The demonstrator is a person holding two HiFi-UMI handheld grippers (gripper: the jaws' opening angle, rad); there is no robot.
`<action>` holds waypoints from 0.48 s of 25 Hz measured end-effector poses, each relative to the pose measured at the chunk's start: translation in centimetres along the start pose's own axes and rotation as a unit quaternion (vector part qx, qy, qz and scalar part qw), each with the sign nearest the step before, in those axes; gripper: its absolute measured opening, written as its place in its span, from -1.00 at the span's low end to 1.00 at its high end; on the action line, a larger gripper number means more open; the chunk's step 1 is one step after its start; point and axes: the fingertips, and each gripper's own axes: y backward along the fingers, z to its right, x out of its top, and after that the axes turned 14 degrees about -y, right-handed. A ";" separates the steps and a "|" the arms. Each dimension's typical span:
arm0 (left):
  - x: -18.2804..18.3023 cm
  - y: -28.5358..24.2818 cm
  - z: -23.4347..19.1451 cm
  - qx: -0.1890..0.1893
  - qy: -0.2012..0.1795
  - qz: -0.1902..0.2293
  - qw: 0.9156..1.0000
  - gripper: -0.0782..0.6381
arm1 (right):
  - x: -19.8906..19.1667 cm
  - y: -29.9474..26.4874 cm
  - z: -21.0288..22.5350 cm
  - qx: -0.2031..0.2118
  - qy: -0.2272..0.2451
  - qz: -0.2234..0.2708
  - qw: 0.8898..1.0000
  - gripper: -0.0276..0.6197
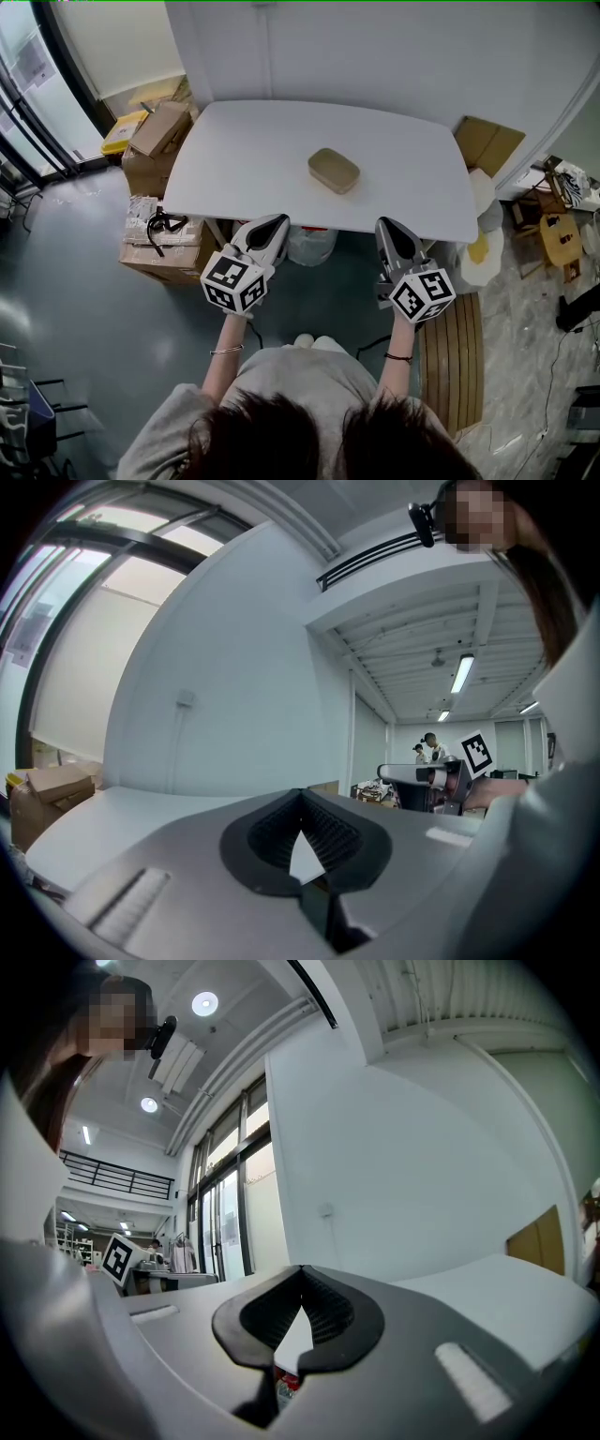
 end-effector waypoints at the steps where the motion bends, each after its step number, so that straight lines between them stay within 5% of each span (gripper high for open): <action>1: 0.0 -0.2 -0.1 -0.001 0.001 0.000 1.000 -0.81 | 0.0 -0.1 0.1 -0.001 -0.001 0.000 1.000 -0.87; 12: -0.1 -3.3 -1.1 0.015 0.006 -0.002 1.000 -0.81 | 1.4 -2.8 3.1 0.011 -0.009 -0.009 1.000 -0.87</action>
